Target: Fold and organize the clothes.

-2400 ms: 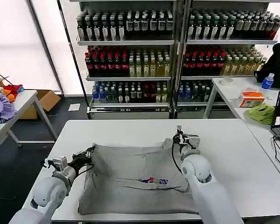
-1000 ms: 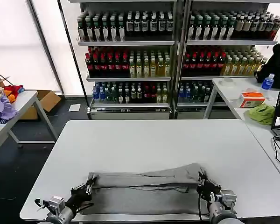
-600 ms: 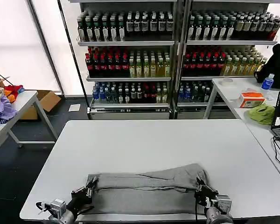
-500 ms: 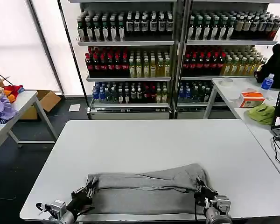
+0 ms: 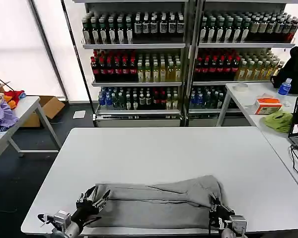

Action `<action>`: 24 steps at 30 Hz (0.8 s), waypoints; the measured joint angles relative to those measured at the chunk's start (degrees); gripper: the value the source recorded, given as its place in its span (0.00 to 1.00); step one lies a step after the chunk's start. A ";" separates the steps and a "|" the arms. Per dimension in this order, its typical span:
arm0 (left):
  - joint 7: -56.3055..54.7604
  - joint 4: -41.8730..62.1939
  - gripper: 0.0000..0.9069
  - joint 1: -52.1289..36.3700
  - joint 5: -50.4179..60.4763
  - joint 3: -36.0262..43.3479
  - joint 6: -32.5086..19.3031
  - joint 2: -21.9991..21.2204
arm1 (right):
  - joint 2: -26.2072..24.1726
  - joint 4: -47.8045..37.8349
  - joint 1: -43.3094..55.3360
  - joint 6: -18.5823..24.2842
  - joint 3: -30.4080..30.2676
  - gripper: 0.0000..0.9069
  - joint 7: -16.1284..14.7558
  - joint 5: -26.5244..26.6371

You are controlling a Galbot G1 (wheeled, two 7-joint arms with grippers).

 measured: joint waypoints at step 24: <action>-2.35 -0.88 1.00 0.84 0.28 -1.28 0.94 -8.46 | -0.78 9.86 0.93 0.95 5.95 1.00 -0.03 0.19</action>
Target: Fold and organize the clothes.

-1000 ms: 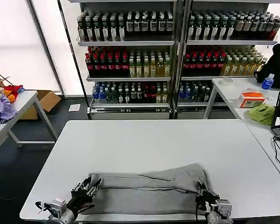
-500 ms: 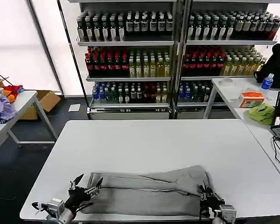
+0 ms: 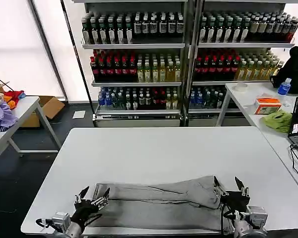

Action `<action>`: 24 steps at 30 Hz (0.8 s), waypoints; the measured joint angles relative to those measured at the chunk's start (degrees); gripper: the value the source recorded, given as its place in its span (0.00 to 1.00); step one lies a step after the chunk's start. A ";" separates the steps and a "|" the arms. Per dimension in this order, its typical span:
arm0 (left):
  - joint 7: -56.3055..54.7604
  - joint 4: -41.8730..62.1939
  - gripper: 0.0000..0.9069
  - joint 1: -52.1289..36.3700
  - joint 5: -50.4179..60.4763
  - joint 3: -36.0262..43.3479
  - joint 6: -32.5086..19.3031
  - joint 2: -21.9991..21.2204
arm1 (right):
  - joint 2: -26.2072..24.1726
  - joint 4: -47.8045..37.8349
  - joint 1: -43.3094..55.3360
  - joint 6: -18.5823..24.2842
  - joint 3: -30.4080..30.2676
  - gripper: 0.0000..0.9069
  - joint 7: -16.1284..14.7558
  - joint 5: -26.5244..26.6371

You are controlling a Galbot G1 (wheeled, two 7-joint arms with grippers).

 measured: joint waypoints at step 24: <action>2.03 5.03 0.01 0.68 1.48 0.15 -1.96 -2.71 | -0.21 0.55 2.01 0.11 -0.59 1.00 -0.33 1.30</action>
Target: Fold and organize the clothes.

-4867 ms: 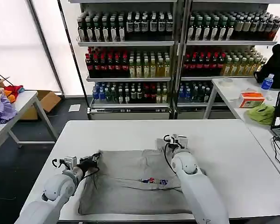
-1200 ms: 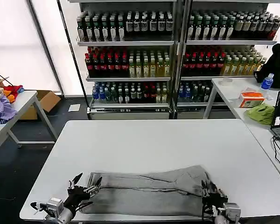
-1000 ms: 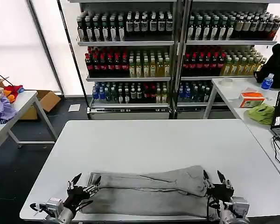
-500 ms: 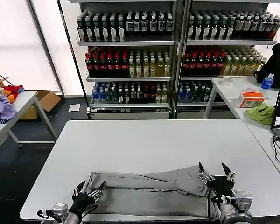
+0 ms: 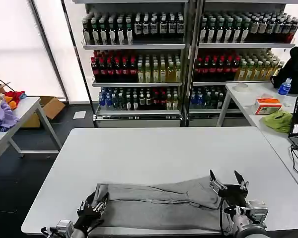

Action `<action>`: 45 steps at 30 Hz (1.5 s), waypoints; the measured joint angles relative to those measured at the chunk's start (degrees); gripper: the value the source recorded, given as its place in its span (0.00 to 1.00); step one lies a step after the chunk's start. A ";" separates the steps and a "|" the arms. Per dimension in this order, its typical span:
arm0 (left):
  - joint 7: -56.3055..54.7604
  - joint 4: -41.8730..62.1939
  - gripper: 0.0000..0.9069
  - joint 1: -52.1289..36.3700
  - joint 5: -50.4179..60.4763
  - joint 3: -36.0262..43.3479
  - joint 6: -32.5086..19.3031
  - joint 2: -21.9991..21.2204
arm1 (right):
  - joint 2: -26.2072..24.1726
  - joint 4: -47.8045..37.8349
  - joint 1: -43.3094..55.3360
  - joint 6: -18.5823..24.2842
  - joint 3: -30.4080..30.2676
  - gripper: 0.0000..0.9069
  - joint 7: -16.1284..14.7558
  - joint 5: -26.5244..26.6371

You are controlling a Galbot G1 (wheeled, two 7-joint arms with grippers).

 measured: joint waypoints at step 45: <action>2.12 0.96 0.00 -0.26 -1.93 -27.77 -2.21 15.42 | 0.91 -0.24 3.20 -0.77 -1.27 1.00 1.55 1.31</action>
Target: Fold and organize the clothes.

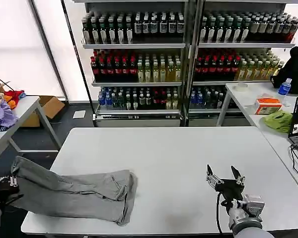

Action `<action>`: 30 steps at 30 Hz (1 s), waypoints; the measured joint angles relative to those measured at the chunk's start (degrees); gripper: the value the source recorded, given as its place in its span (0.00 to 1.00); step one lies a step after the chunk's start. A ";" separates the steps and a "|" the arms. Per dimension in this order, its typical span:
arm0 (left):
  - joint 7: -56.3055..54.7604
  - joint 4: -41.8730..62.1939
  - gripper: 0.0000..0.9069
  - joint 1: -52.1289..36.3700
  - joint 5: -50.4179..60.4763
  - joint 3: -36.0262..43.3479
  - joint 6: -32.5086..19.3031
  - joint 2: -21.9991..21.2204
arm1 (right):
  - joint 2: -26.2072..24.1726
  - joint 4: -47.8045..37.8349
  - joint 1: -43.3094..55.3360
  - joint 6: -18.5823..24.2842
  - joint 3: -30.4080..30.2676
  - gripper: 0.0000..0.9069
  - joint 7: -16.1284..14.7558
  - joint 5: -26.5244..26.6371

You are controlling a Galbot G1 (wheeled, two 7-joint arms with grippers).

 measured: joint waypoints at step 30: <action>-7.15 -7.07 0.00 -3.38 -3.23 26.26 7.37 -9.44 | 1.31 1.77 -2.81 0.11 1.10 1.00 0.38 -1.37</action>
